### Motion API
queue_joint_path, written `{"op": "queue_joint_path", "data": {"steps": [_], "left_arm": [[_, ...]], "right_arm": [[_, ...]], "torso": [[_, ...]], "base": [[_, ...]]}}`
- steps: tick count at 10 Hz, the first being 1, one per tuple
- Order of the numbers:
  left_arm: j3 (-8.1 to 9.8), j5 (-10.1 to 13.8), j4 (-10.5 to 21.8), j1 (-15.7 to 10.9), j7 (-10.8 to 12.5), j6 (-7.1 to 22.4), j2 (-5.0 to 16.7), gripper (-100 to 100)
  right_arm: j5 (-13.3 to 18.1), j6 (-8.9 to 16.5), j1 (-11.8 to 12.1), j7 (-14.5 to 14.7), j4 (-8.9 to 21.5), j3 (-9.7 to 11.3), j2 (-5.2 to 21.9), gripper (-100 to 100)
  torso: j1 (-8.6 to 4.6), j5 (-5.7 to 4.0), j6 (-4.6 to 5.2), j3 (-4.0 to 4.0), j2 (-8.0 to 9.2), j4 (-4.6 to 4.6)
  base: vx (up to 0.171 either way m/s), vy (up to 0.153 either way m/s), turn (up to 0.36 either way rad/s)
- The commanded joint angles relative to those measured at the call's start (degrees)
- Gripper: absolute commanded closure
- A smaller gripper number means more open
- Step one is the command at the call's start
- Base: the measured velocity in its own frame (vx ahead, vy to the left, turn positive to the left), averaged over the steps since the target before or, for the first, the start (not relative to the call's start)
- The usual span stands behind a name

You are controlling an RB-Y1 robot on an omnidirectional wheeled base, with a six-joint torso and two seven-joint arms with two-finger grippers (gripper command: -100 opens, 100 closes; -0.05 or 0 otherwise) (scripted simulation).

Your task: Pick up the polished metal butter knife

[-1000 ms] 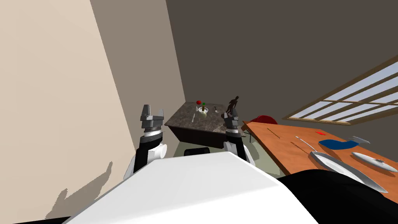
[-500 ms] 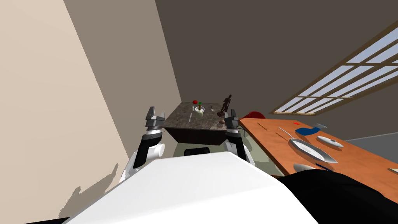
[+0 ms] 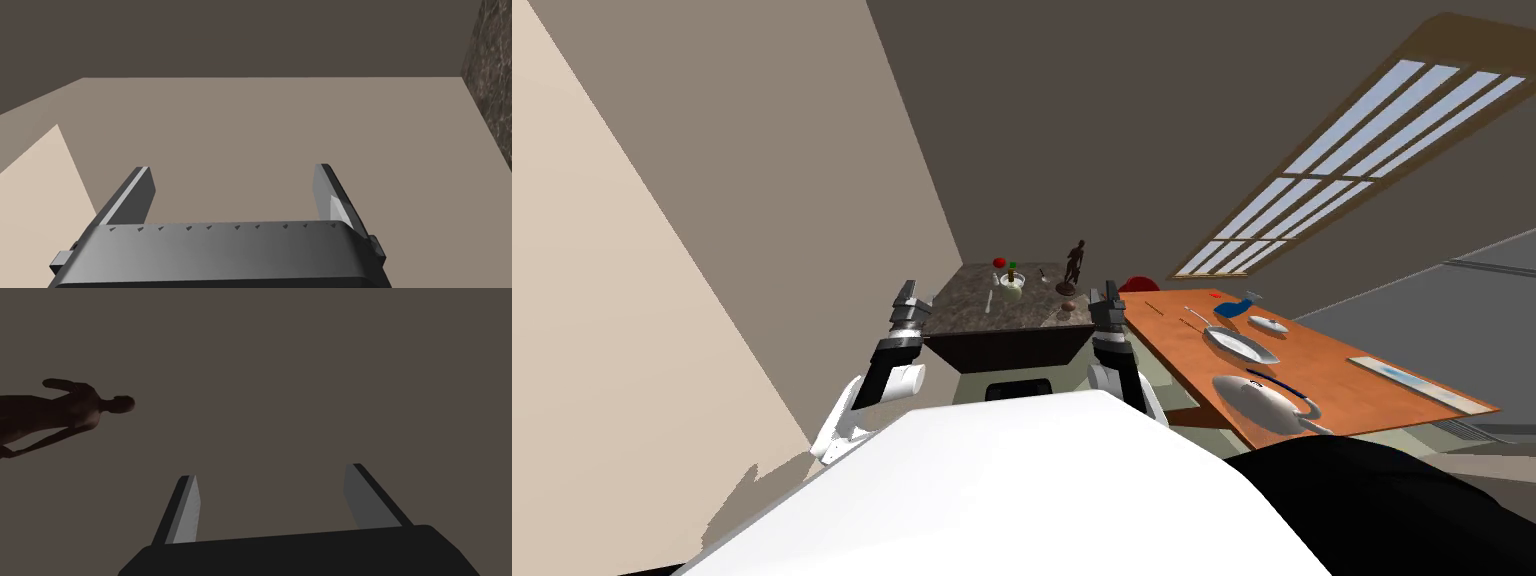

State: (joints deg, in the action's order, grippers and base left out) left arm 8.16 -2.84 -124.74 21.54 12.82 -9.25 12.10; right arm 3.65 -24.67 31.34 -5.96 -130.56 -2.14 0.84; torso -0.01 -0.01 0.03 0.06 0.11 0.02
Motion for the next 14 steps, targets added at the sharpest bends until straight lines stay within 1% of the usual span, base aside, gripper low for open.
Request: {"op": "queue_joint_path", "data": {"steps": [1, 2, 3, 4, 5, 6, 7, 8, 10, 11, 12, 13, 14], "left_arm": [[0.89, 0.0, 2.4, -0.8, 0.9, 2.0, 0.9, -100], [2.78, 0.1, 4.2, -2.1, 2.6, 4.3, 2.8, -100], [2.78, 0.1, 5.2, -2.1, 2.6, 4.9, 2.8, -100], [4.78, 0.3, 7.4, -3.4, 4.3, 7.0, 4.8, -100], [4.78, 0.3, 8.1, -3.4, 4.3, 7.9, 4.8, -100], [6.87, 0.5, 10.8, -4.8, 6.2, 9.6, 6.9, -100], [6.87, 0.5, 11.2, -4.8, 6.2, 11.1, 6.9, -100], [9.04, 0.8, 14.0, -6.2, 8.1, 12.9, 9.0, -100], [9.04, 0.8, 14.5, -6.2, 8.1, 14.5, 9.0, -100], [11.28, 1.0, 16.9, -7.6, 10.2, 16.6, 11.2, -100], [11.28, 1.0, 17.9, -7.6, 10.2, 17.9, 11.2, -100], [13.58, 1.3, 20.1, -9.0, 12.3, 19.5, 13.4, -100], [13.58, 1.3, 21.4, -9.0, 12.3, 21.0, 13.4, -100]], "right_arm": [[0.0, 0.0, 0.0, 0.0, 0.0, 0.0, 0.0, 0], [0.0, 0.0, 0.0, 0.0, 0.0, 0.0, 0.0, 0], [0.0, 0.0, 0.0, 0.0, 0.0, 0.0, 0.0, 0], [0.0, 0.0, 0.0, 0.0, 0.0, 0.0, 0.0, 0], [0.0, 0.0, 0.0, 0.0, 0.0, 0.0, 0.0, 0], [0.0, 0.0, 0.0, 0.0, 0.0, 0.0, 0.0, 0], [0.0, 0.0, 0.0, 0.0, 0.0, 0.0, 0.0, 0], [0.0, 0.0, 0.0, 0.0, 0.0, 0.0, 0.0, 0], [0.0, 0.0, 0.0, 0.0, 0.0, 0.0, 0.0, 0], [0.0, 0.0, 0.0, 0.0, 0.0, 0.0, 0.0, 0], [0.0, 0.0, 0.0, 0.0, 0.0, 0.0, 0.0, 0], [0.0, 0.0, 0.0, 0.0, 0.0, 0.0, 0.0, 0], [0.0, 0.0, 0.0, 0.0, 0.0, 0.0, 0.0, 0]], "torso": [[0.00, 0.00, 0.00, 0.00, 0.00, 0.00], [0.02, 0.01, -0.05, 0.00, -0.01, 0.00], [0.00, 0.00, -0.01, -0.01, -0.02, 0.00], [0.01, 0.01, -0.06, -0.03, -0.06, -0.01], [0.00, 0.00, -0.01, -0.04, -0.07, -0.01], [0.01, 0.00, -0.07, -0.03, -0.06, -0.01], [0.01, 0.00, -0.01, -0.03, -0.05, -0.01], [0.03, 0.01, -0.07, -0.03, -0.06, -0.01], [0.04, 0.01, -0.07, -0.03, -0.07, -0.01], [0.05, 0.01, -0.10, -0.04, -0.08, -0.01], [0.02, 0.00, -0.02, -0.05, -0.09, -0.01], [0.04, 0.01, -0.07, -0.05, -0.09, -0.02], [0.02, 0.00, -0.02, -0.04, -0.09, -0.01]], "base": [[-0.031, -0.008, -0.145], [-0.026, -0.020, -0.287], [-0.017, -0.011, -0.124], [-0.019, -0.024, -0.258], [-0.014, -0.013, -0.133], [-0.022, -0.020, -0.278], [-0.017, -0.009, -0.148], [-0.016, -0.017, -0.288], [-0.009, -0.006, -0.056], [-0.010, -0.017, -0.241], [-0.011, -0.010, -0.186], [-0.013, -0.019, -0.303], [-0.010, -0.011, -0.145]]}}
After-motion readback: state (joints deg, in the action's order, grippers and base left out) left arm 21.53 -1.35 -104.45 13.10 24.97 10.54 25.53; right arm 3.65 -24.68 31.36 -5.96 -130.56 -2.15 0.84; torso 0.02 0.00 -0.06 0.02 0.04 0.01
